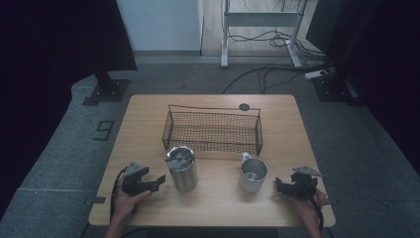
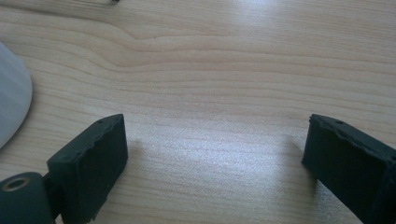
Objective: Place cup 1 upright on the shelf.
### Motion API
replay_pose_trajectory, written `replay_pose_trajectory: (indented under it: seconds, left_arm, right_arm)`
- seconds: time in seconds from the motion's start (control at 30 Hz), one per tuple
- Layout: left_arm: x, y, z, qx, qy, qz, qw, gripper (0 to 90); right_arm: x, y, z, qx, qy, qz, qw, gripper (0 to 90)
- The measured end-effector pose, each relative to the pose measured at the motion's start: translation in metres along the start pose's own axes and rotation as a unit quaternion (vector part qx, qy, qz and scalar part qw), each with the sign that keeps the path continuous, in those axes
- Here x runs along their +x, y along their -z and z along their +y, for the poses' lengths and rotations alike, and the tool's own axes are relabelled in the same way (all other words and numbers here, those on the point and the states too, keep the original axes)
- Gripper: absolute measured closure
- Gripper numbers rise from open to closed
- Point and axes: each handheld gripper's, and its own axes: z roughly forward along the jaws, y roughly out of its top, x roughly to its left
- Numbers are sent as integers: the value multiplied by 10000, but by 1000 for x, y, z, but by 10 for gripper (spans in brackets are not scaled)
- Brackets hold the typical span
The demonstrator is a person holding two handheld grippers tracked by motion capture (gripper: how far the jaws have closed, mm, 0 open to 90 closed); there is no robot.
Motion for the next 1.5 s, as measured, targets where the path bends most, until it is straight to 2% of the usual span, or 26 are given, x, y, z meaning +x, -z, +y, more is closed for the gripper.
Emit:
replay_pose_trajectory:
  seconds: [0.3, 0.4, 0.67, 1.0, 1.37, 1.5]
  left_arm:
    - [-3, 3, 2, -65, -113, -3, 9999, 150]
    - [-4, 5, 3, -113, -129, -86, 9998, 149]
    - [-8, 17, 10, -305, -197, -292, 9989, 147]
    - [-16, 30, 17, -523, -233, -456, 9973, 134]
    - [-17, 31, 18, -523, -263, -466, 9972, 137]
    - [-20, 32, 19, -518, -331, -543, 9966, 150]
  right_arm:
    - [-1, 0, 0, -13, 12, -1, 10000, 69]
    - [-2, 1, 0, -8, -61, -76, 10000, 69]
    - [-3, 1, -1, -19, -71, -90, 9999, 72]
    - [-4, 1, -1, -21, -86, -116, 9999, 82]
    - [-4, 1, 0, -18, -89, -112, 9999, 83]
    - [-4, 1, 0, -20, -89, -114, 9999, 83]
